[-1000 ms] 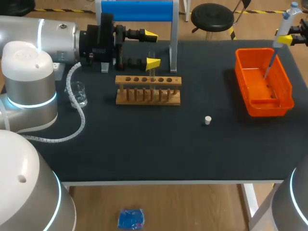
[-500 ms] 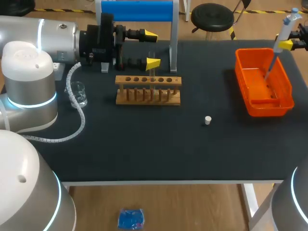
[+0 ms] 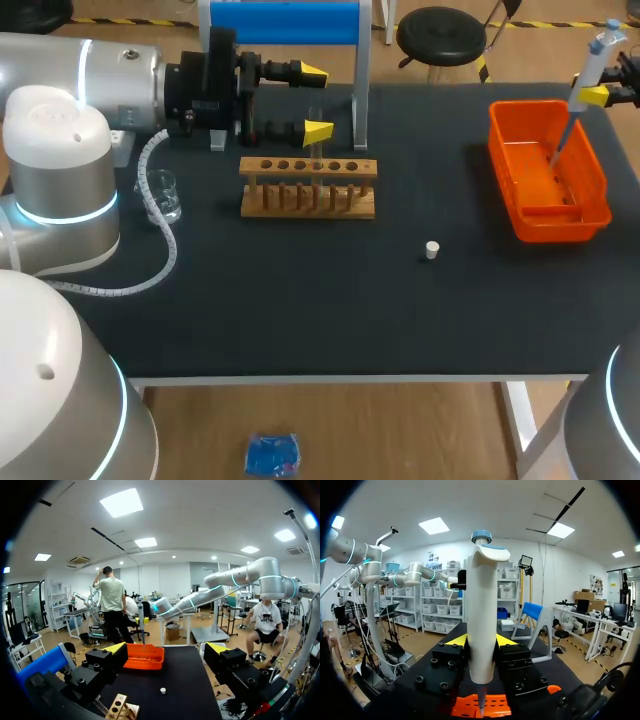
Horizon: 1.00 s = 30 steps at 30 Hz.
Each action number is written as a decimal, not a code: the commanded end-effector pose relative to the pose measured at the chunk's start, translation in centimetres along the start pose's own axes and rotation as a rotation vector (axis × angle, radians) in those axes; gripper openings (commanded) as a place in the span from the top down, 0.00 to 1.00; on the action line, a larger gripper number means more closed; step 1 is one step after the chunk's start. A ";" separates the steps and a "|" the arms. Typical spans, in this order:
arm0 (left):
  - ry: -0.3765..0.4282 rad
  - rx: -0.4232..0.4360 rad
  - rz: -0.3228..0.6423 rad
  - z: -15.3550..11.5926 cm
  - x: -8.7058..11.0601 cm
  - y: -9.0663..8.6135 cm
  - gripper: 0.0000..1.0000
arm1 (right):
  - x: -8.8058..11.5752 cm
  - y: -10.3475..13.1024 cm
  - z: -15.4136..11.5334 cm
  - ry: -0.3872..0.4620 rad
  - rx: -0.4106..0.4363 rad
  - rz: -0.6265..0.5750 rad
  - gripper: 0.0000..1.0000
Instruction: Invert the test tube, pick up the pipette, mount the tip to pipette, aspirate from beaker and dispense into the tube, eject the tip, return the pipette, and cap with the stopper.
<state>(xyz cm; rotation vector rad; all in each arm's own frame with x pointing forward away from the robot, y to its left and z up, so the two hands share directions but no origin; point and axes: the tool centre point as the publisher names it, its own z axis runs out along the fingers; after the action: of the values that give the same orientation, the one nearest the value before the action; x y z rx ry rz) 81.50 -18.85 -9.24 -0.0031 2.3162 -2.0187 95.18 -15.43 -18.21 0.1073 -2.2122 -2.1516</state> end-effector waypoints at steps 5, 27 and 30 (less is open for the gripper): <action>-0.002 0.003 0.002 0.1 0.0 0.1 0.00 | -0.3 -0.1 -0.3 0.012 -0.001 0.000 1.00; -0.090 -0.126 -0.077 10.9 -5.2 -5.3 0.00 | -0.3 -0.1 -0.3 0.012 -0.001 0.000 1.00; -0.094 -0.147 -0.075 13.2 -6.3 -6.2 0.00 | -0.3 -0.1 -0.3 0.012 -0.001 0.000 1.00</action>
<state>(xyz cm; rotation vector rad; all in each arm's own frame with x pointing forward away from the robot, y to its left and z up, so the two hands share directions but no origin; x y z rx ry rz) 85.96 -26.41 -4.63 -0.1980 2.3719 -1.8904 95.26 -15.46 -18.23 0.1102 -2.2099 -2.1508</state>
